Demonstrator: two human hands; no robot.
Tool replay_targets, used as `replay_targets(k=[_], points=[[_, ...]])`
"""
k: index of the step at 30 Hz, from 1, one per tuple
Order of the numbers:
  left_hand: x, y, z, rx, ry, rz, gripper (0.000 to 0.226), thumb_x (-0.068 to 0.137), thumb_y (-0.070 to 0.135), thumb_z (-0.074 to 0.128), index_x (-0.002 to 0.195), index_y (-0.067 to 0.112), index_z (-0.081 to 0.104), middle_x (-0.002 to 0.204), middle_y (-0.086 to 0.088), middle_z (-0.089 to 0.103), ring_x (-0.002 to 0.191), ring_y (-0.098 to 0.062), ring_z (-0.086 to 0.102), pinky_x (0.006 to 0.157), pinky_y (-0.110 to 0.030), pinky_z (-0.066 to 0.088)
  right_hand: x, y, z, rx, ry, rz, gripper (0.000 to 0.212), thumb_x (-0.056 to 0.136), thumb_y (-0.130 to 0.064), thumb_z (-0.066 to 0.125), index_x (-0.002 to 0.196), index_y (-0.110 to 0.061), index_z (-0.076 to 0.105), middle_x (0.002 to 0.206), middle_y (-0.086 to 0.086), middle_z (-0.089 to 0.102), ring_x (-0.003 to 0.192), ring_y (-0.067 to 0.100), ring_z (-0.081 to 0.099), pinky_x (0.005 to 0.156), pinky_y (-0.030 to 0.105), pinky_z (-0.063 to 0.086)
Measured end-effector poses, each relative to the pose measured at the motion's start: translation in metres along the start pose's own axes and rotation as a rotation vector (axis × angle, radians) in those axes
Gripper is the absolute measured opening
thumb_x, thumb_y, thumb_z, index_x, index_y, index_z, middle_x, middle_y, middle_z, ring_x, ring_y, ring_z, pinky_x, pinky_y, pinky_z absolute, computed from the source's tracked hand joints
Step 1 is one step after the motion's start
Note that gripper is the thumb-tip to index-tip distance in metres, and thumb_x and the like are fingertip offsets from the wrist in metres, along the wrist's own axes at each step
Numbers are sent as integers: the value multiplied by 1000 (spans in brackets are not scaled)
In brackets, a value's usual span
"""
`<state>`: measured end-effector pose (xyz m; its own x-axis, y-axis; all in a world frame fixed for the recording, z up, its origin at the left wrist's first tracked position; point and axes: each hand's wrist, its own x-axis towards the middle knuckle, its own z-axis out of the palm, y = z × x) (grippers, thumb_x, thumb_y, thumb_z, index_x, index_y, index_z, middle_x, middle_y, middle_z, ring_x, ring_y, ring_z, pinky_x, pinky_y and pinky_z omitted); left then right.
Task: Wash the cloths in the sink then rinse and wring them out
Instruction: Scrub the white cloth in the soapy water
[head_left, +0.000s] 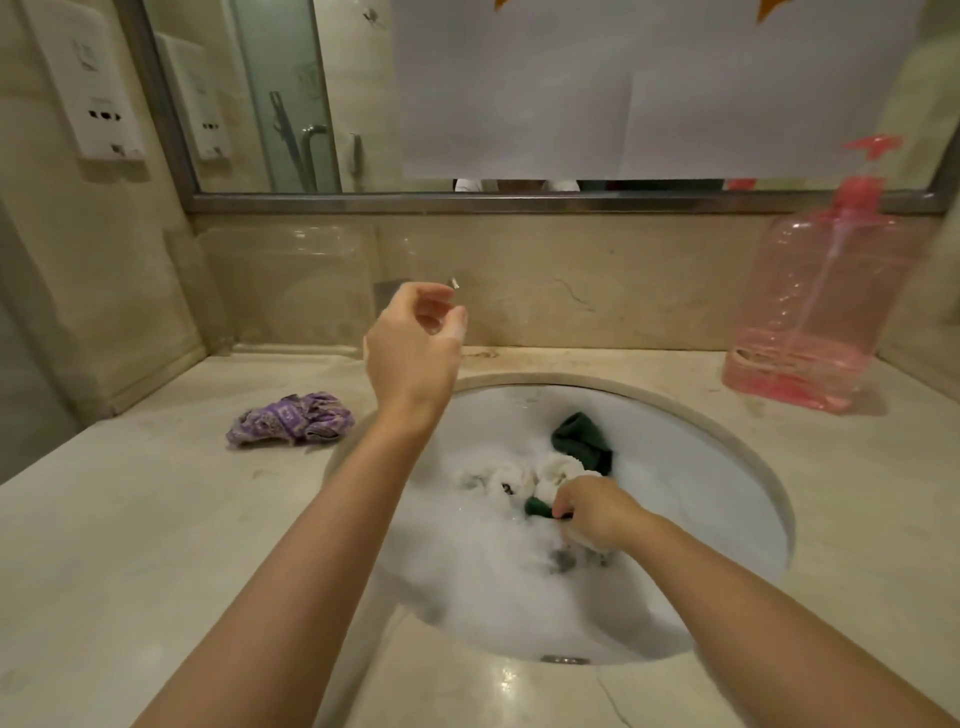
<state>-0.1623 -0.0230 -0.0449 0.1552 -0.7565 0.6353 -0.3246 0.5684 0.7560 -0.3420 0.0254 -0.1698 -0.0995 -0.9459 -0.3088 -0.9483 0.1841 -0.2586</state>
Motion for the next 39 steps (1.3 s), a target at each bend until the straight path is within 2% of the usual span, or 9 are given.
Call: replay_targets(k=[5,14,19,25,28,30,33,35,39], points=[[-4,-8,-8,13,19,-80,11,85,18,70,90,23,63,80,15,63,78,-8,62,83,-32,53,5,5,2,45,62,1,36,91,-10,56,126,-16,61,131,5,56,119,24,52,100,30,45],[-19,-20,-10,64,-71,-106,12,83,21,73,87,25,63,77,18,61,78,-9,63,83,-35,54,0,3,1,66,72,-20,32,92,-14,60,124,-11,63,131,8,56,119,26,52,96,29,45],[-25,-24,-6,65,-88,-100,14,83,22,74,89,26,62,78,17,61,79,-10,63,82,-34,54,1,3,2,71,66,-8,29,89,-12,61,116,-2,67,129,16,58,117,30,54,97,36,48],[-23,-21,-7,85,-92,-100,6,84,24,72,82,27,66,75,16,64,76,-6,62,79,-30,53,2,2,3,77,47,1,36,88,-9,58,121,6,60,136,26,50,124,37,49,100,45,45],[-21,-19,-7,74,-78,-102,5,84,24,72,82,27,68,74,16,65,75,-4,62,78,-29,53,3,3,3,79,45,-4,34,90,-13,60,122,-3,62,136,19,51,122,33,52,98,36,47],[-22,-18,-6,43,-67,-102,16,82,24,74,97,26,68,75,16,63,74,-3,61,76,-24,51,3,4,4,83,48,-17,33,91,-15,61,123,-10,62,135,11,50,119,28,52,96,31,46],[-23,-17,-7,45,-71,-113,35,82,24,75,115,25,63,75,16,61,74,1,58,74,-20,45,2,4,4,78,67,-2,33,90,-12,60,123,-10,62,134,11,52,119,28,53,96,32,47],[-24,-17,-7,50,-73,-114,35,82,24,75,115,24,63,75,17,61,75,-2,59,76,-21,46,3,4,3,89,133,35,31,90,-10,58,121,-9,63,133,12,56,117,29,55,94,35,50],[-28,-22,-8,53,-83,-104,17,84,24,73,98,27,63,77,16,63,74,2,58,73,-20,47,4,6,2,156,230,70,29,92,-14,58,120,-21,61,130,4,55,111,24,56,83,30,48]])
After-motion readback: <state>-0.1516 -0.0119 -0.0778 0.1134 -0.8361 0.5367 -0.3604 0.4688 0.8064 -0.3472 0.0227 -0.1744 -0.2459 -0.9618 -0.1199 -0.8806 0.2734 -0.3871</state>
